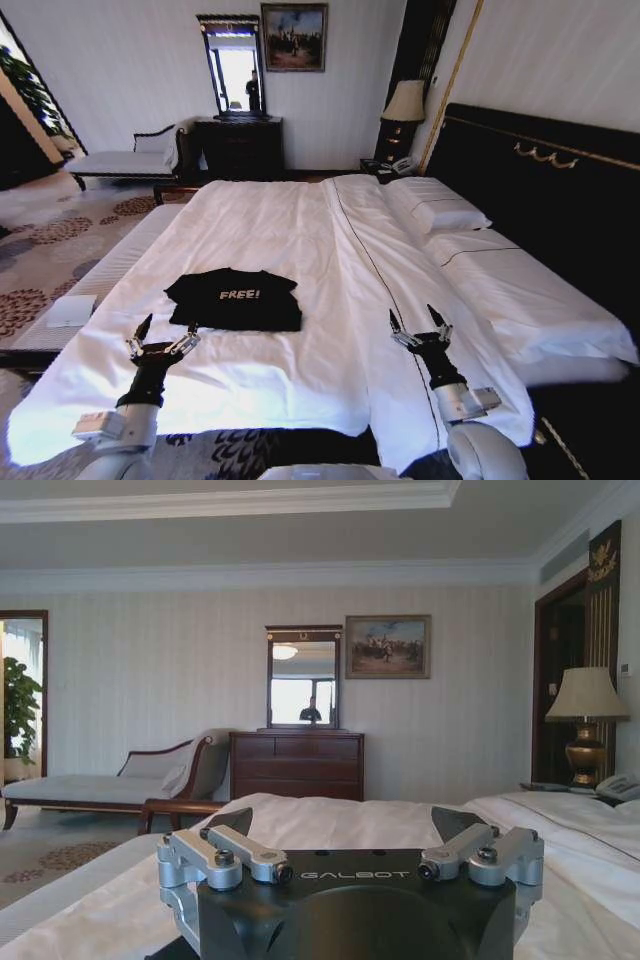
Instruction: Fold the clothes on the bed.
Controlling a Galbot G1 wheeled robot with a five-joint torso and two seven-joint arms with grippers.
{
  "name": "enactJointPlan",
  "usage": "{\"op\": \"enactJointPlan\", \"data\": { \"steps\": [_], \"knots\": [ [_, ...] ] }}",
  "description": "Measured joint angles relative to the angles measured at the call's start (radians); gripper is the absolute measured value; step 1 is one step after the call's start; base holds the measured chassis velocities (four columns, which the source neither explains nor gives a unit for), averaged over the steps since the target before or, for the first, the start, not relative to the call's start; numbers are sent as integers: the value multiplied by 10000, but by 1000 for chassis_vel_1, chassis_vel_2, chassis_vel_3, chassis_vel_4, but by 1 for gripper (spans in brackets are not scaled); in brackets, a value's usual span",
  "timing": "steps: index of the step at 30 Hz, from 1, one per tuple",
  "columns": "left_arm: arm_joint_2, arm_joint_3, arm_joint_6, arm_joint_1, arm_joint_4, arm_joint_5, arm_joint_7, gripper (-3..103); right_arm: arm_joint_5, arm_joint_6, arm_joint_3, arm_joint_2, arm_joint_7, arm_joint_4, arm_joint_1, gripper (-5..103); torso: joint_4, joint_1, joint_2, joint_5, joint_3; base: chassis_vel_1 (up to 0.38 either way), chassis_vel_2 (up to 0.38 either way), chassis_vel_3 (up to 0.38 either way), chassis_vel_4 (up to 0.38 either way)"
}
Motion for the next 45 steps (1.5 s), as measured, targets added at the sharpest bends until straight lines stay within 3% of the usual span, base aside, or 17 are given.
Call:
{"op": "enactJointPlan", "data": {
  "steps": [45],
  "knots": [
    [-198, -38, -138, 75, 47, 43, -31, 100, -38, 160, -39, 68, -122, -28, -26, 100, 0, -1, 1, 0, 0, 56, 105, -61, -102]
  ]
}}
